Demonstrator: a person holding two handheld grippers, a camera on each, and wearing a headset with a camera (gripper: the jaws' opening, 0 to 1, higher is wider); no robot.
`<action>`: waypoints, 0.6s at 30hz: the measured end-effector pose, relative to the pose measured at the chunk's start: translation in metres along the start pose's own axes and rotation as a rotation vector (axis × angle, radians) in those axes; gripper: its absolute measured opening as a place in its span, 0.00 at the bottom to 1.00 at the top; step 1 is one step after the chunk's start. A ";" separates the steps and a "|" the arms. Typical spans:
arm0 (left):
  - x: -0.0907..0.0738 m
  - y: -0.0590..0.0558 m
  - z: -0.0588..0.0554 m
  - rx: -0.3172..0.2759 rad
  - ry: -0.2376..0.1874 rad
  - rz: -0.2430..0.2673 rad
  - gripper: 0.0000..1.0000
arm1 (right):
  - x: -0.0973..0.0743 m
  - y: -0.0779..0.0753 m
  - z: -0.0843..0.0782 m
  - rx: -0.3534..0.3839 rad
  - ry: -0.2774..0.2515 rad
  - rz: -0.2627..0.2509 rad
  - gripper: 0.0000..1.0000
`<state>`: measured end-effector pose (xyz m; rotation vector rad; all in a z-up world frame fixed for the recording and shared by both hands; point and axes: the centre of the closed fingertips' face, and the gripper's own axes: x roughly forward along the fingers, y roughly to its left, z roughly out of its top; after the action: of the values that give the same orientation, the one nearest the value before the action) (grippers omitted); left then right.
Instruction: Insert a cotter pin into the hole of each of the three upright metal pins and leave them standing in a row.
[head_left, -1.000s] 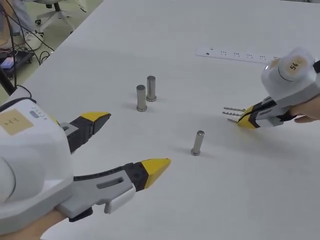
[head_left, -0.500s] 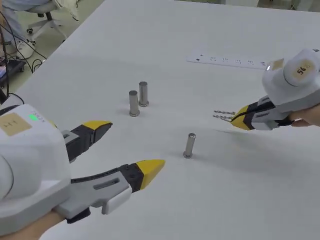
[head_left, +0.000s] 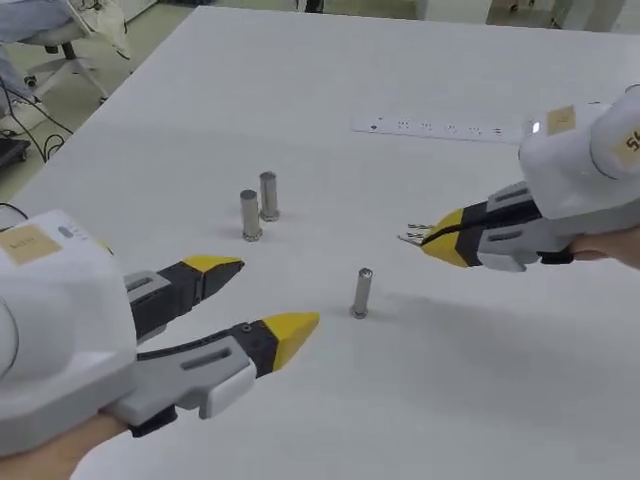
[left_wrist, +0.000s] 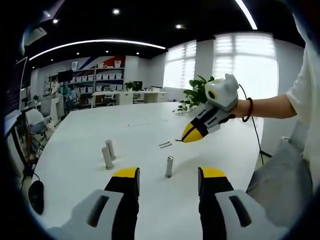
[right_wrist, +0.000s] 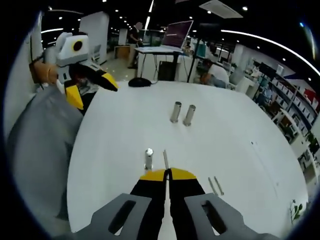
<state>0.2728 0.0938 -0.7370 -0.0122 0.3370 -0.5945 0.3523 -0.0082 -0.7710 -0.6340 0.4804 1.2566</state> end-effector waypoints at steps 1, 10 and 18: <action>0.001 -0.001 0.000 -0.003 0.000 -0.007 0.44 | 0.000 0.005 0.004 -0.008 -0.006 0.008 0.02; 0.012 -0.013 -0.002 -0.059 0.027 -0.088 0.31 | 0.004 0.036 0.026 -0.065 -0.052 0.073 0.02; 0.017 -0.019 0.000 -0.120 0.021 -0.129 0.24 | 0.004 0.051 0.038 -0.097 -0.100 0.112 0.02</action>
<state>0.2752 0.0685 -0.7402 -0.1442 0.3945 -0.7015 0.3039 0.0297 -0.7546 -0.6295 0.3777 1.4173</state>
